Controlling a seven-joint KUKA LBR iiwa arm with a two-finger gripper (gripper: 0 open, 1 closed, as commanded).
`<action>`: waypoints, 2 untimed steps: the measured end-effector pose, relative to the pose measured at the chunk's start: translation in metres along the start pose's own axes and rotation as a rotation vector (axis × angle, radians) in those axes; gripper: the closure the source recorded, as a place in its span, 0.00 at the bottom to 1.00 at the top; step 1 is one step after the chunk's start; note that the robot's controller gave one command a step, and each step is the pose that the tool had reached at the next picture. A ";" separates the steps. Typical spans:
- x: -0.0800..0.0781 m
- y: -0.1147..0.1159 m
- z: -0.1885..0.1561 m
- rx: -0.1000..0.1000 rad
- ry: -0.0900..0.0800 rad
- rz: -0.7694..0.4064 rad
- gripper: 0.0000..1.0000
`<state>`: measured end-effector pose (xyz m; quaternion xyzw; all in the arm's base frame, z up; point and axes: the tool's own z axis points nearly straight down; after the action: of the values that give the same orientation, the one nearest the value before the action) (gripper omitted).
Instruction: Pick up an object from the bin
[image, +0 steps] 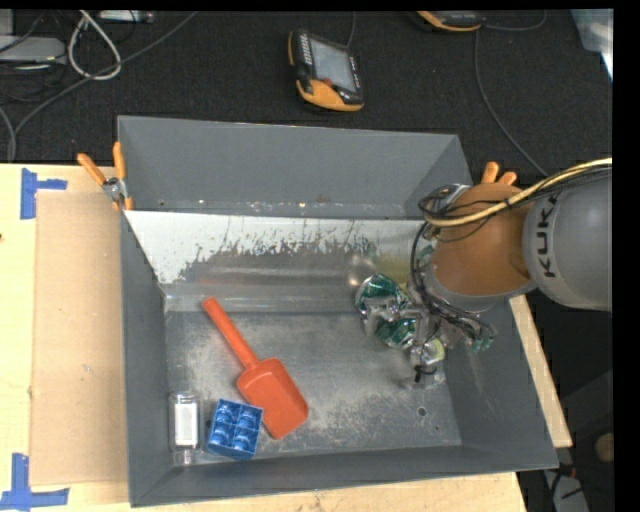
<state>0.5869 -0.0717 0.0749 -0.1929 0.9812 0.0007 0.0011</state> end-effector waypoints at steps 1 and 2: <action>0.000 0.000 0.000 -0.010 0.002 0.057 0.00; 0.006 -0.083 0.006 -0.011 0.000 -0.065 1.00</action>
Offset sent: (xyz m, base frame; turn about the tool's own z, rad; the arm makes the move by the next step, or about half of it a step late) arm 0.0260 -0.0806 -0.0049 -0.0651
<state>0.6131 -0.1506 0.0693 -0.2245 0.9744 0.0060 0.0000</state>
